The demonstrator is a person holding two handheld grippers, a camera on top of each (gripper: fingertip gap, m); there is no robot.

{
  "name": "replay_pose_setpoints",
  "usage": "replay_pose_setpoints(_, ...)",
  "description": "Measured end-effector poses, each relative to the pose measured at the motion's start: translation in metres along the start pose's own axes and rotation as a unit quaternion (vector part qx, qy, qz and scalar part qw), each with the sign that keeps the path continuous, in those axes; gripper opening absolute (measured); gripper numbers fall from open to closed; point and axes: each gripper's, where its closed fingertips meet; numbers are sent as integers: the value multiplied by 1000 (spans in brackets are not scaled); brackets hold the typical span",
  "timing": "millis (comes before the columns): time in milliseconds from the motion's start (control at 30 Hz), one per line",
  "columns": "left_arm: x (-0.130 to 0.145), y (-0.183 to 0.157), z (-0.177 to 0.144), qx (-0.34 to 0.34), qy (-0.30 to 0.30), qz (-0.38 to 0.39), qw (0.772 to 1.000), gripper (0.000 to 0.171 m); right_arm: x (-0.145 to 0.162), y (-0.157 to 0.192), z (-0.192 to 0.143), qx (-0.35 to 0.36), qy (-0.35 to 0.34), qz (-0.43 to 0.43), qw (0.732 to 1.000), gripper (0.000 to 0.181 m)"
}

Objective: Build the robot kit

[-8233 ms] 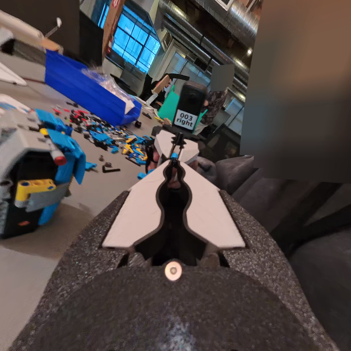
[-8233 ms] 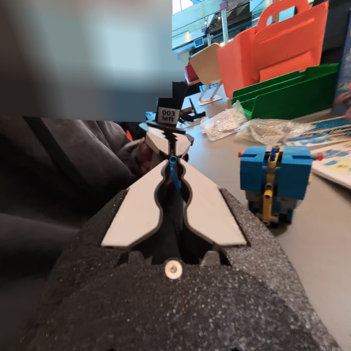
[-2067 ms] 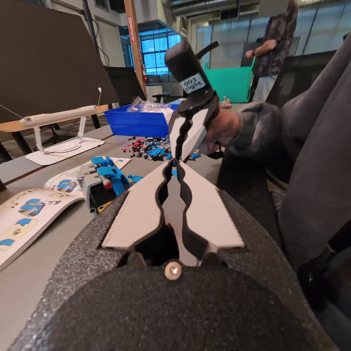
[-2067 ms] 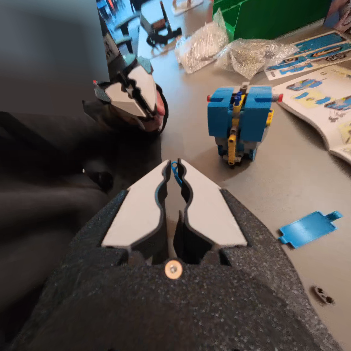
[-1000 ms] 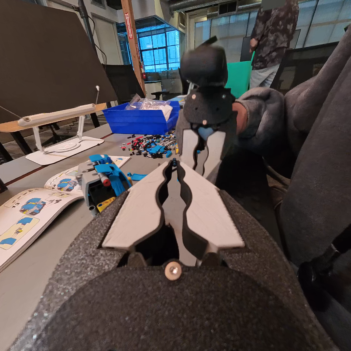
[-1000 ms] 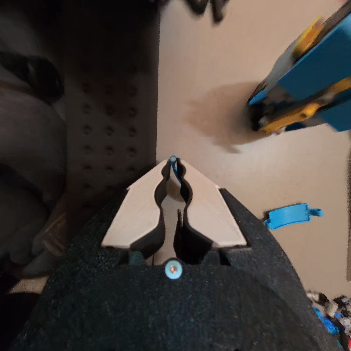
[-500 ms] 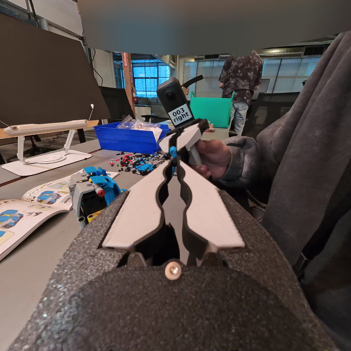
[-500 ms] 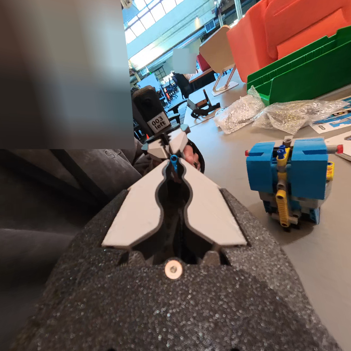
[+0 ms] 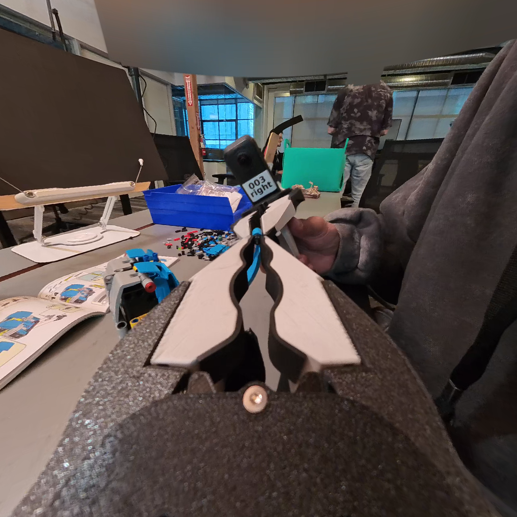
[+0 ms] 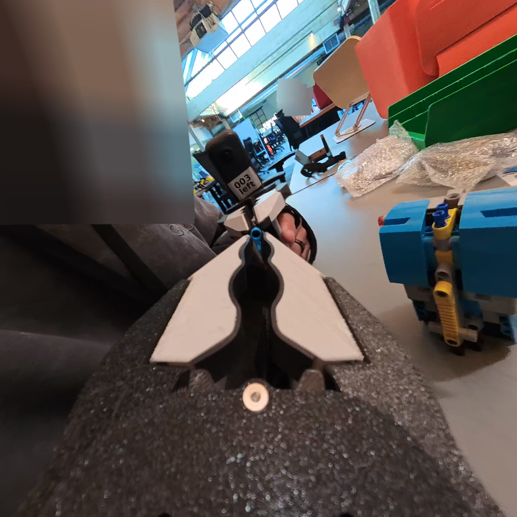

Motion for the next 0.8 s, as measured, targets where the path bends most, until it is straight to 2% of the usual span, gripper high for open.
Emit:
replay_pose_setpoints(100,-1,0,1,-6,-10,-5,1000,3,-1,1,-1,-20,-19,18,999,5)
replay_pose_setpoints(267,-10,2,3,-9,-50,-58,997,3,-9,4,1,-46,-73,36,996,5)
replay_pose_setpoints(400,-15,-1,4,-2,-72,-73,995,3,-14,10,5,-36,-92,0,995,4)
replay_pose_setpoints(633,-7,-2,9,9,-40,-84,996,3,-7,5,-2,0,-42,-45,998,5)
replay_pose_setpoints(800,-7,-2,6,14,-32,-75,997,4,-7,2,-6,-3,-38,-34,999,5)
Point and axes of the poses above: each gripper's, where its closed fingertips meet, z out along the fingers, x out of its underside, y = z × x across the jaws, and after that the axes turned 2 degrees about z, right-handed
